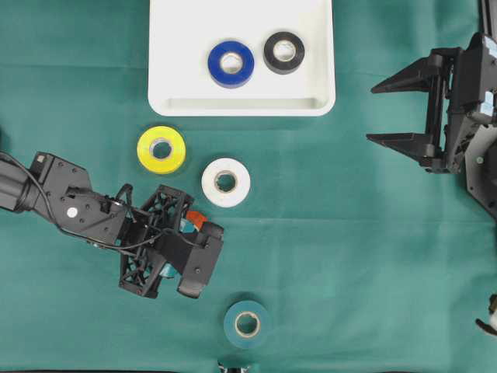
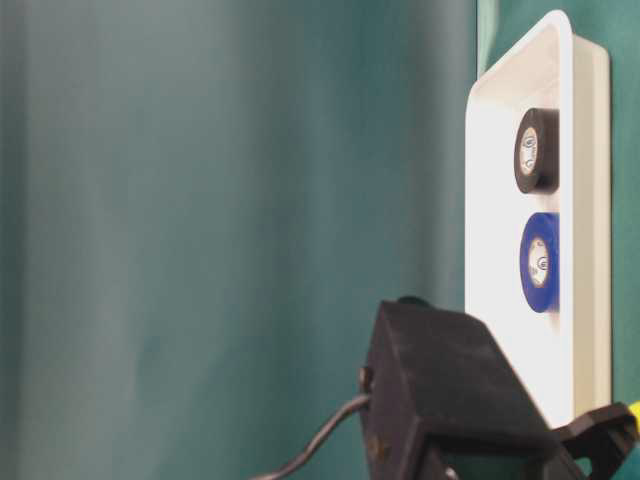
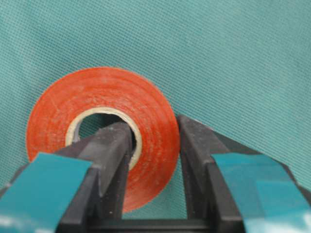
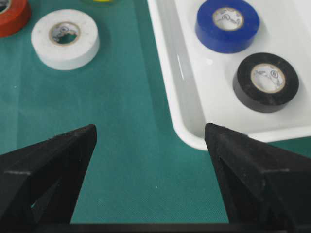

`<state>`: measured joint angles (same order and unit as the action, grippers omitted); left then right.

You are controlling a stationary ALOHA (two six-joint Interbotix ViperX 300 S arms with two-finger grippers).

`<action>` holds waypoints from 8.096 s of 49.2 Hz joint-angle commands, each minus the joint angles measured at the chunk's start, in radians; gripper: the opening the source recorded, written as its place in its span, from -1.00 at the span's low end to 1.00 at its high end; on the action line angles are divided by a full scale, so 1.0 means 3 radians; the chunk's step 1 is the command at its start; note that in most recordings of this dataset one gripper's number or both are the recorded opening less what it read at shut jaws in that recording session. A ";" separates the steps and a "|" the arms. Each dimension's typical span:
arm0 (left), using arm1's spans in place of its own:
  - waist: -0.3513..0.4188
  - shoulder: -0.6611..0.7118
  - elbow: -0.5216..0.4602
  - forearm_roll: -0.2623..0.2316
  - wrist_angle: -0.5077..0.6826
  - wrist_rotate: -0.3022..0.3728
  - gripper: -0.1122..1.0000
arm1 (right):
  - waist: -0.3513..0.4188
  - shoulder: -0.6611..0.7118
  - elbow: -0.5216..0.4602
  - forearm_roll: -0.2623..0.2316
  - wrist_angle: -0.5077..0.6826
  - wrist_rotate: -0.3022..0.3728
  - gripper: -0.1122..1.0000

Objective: Pick up the tape from a random location and place it into the white case.

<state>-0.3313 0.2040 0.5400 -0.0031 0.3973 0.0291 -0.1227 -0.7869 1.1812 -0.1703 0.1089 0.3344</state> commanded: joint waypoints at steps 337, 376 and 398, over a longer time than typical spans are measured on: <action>0.2454 -0.0087 -0.0450 0.0036 0.0383 0.0537 -0.27 | -0.0051 0.0005 -0.0097 -0.0036 0.0010 -0.0026 0.81; 0.2475 -0.0194 -0.0465 0.0031 0.0409 0.0547 0.98 | -0.0051 0.0010 -0.0102 -0.0036 0.0020 -0.0026 0.81; 0.2475 -0.0721 -0.0813 0.0036 0.1120 0.0757 0.98 | -0.0051 0.0010 -0.0107 -0.0041 0.0026 -0.0026 0.81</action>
<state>0.4096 0.0337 0.3390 0.0046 0.7026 0.2546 -0.1365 -0.7869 1.1766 -0.1795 0.1197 0.3283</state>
